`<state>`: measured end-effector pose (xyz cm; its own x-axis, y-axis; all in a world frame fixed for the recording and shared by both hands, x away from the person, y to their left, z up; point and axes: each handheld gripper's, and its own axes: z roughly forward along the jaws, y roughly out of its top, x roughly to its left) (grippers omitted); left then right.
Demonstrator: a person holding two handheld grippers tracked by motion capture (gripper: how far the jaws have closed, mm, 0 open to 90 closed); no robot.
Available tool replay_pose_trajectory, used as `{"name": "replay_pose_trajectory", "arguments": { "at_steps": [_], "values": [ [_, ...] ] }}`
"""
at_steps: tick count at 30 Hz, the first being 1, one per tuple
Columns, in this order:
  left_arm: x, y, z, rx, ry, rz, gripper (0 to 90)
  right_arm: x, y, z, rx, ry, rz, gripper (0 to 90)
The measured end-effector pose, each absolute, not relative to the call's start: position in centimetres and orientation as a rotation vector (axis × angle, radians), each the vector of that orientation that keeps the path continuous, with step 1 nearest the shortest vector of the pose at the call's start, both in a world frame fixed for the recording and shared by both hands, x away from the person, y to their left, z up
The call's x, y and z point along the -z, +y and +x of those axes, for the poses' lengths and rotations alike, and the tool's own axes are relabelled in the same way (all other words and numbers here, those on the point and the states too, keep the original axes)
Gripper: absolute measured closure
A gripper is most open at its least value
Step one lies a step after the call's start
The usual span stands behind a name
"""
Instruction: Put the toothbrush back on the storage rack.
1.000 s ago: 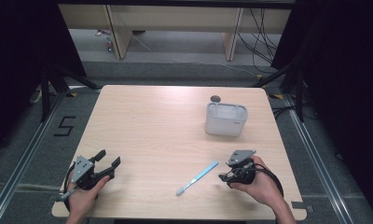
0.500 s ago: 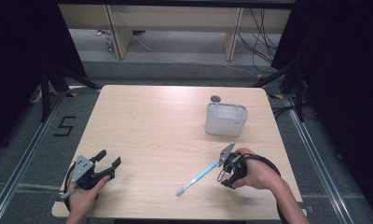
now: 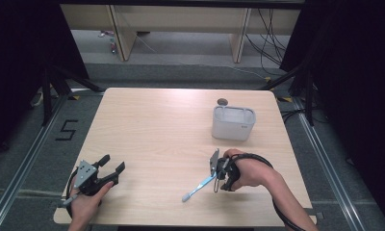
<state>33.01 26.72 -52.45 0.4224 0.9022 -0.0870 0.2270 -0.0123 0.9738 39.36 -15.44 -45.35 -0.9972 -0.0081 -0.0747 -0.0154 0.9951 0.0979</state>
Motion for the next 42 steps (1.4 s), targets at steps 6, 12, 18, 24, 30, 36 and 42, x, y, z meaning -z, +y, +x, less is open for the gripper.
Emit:
{"name": "replay_pose_trajectory", "arguments": {
  "at_steps": [6, 12, 18, 24, 30, 36, 42],
  "values": [
    [52.5, 26.7, 33.0, -0.725, 1.043, 1.516, 30.9, 45.1, -13.5, 40.1, -0.169, 3.061, -0.131, 43.4],
    [52.5, 26.7, 33.0, -0.725, 1.043, 1.515, 31.0, 45.8, -12.0, 40.5, -0.144, 3.1, -0.153, 44.6],
    [52.5, 26.7, 33.0, -0.722, 1.041, 1.514, 31.1, 46.5, -11.0, 40.8, -0.134, 3.129, -0.207, 49.2],
    [52.5, 26.7, 33.0, -0.721, 1.041, 1.513, 31.2, 47.1, -10.6, 41.0, -0.134, 3.152, -0.238, 52.1],
    [52.5, 26.7, 33.0, -0.719, 1.043, 1.514, 31.2, 47.0, -10.6, 41.2, -0.126, 3.15, -0.247, 53.5],
    [52.5, 26.6, 33.0, -0.718, 1.042, 1.513, 31.2, 47.1, -10.5, 41.5, -0.106, 3.168, -0.261, 55.2],
    [52.5, 26.6, 33.0, -0.716, 1.041, 1.514, 31.2, 47.3, -10.6, 41.9, -0.098, 3.181, -0.268, 58.1]
  ]
}}
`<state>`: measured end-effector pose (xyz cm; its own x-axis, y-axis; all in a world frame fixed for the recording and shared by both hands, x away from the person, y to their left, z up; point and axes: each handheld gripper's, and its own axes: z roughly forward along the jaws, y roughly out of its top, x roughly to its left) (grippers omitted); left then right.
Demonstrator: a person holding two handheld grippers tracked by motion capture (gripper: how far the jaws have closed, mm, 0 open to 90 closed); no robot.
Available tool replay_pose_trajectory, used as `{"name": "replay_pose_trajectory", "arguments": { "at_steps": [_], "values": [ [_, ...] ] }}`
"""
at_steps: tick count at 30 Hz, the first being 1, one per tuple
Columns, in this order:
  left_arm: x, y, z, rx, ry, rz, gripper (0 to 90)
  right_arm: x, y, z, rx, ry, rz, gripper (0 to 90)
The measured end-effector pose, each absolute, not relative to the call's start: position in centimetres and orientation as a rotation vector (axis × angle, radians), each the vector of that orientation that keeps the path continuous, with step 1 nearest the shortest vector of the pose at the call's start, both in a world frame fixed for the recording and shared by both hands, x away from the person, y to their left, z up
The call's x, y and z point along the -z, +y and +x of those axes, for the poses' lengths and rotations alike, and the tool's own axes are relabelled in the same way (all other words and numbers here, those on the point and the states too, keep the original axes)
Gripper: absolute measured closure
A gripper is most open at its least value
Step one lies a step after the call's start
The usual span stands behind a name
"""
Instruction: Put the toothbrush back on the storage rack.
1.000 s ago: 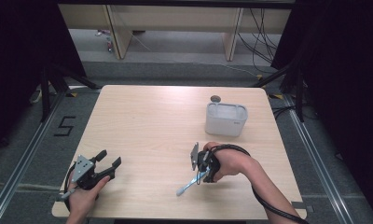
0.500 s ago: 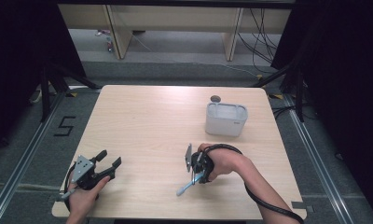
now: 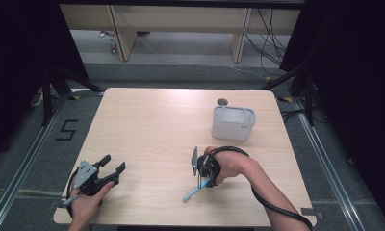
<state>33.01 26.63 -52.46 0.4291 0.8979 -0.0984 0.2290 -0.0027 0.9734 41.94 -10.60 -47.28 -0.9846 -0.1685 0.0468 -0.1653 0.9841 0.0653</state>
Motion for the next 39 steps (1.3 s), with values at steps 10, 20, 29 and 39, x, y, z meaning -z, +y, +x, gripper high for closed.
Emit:
{"name": "replay_pose_trajectory", "arguments": {
  "at_steps": [10, 20, 29, 39],
  "values": [
    [52.5, 26.6, 33.0, -0.717, 1.039, 1.517, 31.2, 47.4, -10.7, 42.0, 0.076, -3.063, 0.221, 64.0],
    [52.5, 26.6, 33.0, -0.716, 1.039, 1.516, 31.3, 47.4, -10.5, 41.5, 0.037, -3.104, 0.234, 72.1],
    [52.5, 26.6, 33.0, -0.716, 1.033, 1.516, 31.3, 47.6, -10.6, 41.2, 0.07, -3.138, 0.241, 78.7],
    [52.5, 26.6, 33.0, -0.718, 1.037, 1.519, 31.3, 46.6, -11.2, 41.2, 0.136, -3.146, 0.082, 78.8]
  ]
}}
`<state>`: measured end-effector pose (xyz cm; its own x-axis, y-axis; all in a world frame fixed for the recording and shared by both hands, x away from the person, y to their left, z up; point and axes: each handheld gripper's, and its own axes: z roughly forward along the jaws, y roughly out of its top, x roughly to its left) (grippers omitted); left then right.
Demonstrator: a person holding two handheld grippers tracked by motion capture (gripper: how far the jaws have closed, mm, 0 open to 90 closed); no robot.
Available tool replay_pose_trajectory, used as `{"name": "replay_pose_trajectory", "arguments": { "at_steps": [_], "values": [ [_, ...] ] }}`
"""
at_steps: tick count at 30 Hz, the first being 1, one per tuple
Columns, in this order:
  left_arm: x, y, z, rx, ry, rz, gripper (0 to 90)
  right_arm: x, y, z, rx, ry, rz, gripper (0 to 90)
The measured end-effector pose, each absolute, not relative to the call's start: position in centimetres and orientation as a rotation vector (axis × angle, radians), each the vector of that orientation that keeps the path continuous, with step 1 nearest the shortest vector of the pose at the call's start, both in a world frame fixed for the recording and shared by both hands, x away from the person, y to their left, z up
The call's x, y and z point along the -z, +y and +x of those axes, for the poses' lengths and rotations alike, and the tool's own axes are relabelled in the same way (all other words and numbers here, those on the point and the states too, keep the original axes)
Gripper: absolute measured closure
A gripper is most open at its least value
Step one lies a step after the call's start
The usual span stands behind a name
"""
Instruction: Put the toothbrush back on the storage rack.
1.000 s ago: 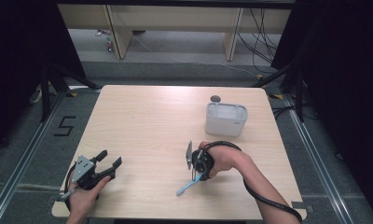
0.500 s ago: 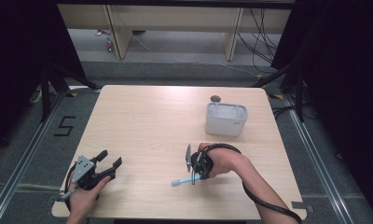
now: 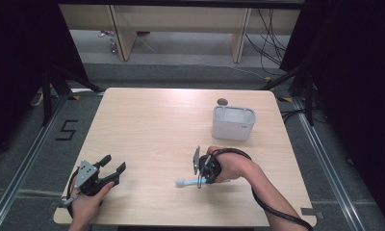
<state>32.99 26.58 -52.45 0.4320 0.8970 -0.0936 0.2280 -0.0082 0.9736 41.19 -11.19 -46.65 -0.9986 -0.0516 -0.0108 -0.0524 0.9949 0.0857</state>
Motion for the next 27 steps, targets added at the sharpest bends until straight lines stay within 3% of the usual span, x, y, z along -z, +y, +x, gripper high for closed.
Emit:
{"name": "replay_pose_trajectory", "arguments": {
  "at_steps": [15, 27],
  "values": [
    [52.5, 26.6, 33.0, -0.718, 1.039, 1.516, 31.3, 45.3, -13.0, 41.5, -0.296, 3.074, 0.024, 78.8],
    [52.4, 26.6, 32.9, -0.718, 1.047, 1.517, 31.3, 43.9, -15.2, 40.6, -0.461, 3.028, 0.356, 78.8]
  ]
}}
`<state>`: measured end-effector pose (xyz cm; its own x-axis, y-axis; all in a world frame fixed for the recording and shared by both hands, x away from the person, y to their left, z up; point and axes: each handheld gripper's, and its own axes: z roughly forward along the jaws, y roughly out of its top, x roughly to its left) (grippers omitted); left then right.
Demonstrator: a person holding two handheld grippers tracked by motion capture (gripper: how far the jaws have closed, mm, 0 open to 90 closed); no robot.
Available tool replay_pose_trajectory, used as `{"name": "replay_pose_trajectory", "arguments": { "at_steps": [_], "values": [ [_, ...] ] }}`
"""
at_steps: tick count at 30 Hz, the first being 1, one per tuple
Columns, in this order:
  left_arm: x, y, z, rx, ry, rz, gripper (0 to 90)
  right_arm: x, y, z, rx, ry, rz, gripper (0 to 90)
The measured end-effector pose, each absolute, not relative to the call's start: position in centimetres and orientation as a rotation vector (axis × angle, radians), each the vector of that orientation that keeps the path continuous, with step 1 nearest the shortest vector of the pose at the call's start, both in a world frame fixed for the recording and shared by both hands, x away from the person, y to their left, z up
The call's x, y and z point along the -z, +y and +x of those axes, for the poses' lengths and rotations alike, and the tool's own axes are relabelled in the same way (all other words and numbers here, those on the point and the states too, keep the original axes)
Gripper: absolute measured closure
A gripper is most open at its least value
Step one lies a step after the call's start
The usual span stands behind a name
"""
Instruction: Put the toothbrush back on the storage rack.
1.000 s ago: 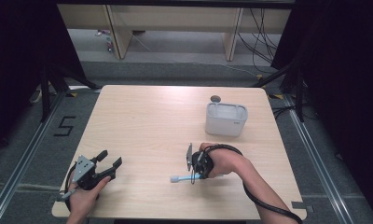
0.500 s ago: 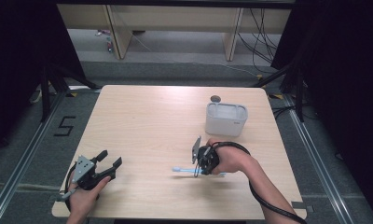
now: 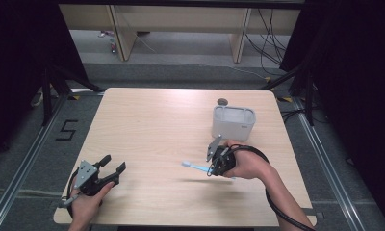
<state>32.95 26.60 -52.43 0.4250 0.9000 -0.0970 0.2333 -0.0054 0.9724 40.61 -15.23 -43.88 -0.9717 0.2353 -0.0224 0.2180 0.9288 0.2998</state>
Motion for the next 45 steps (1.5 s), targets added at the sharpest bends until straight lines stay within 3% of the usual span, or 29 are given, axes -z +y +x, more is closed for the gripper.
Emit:
{"name": "replay_pose_trajectory", "arguments": {
  "at_steps": [45],
  "values": [
    [52.5, 26.6, 33.0, -0.709, 1.052, 1.498, 31.3, 44.3, -19.3, 40.3, -0.863, 2.696, 0.715, 78.8]
  ]
}}
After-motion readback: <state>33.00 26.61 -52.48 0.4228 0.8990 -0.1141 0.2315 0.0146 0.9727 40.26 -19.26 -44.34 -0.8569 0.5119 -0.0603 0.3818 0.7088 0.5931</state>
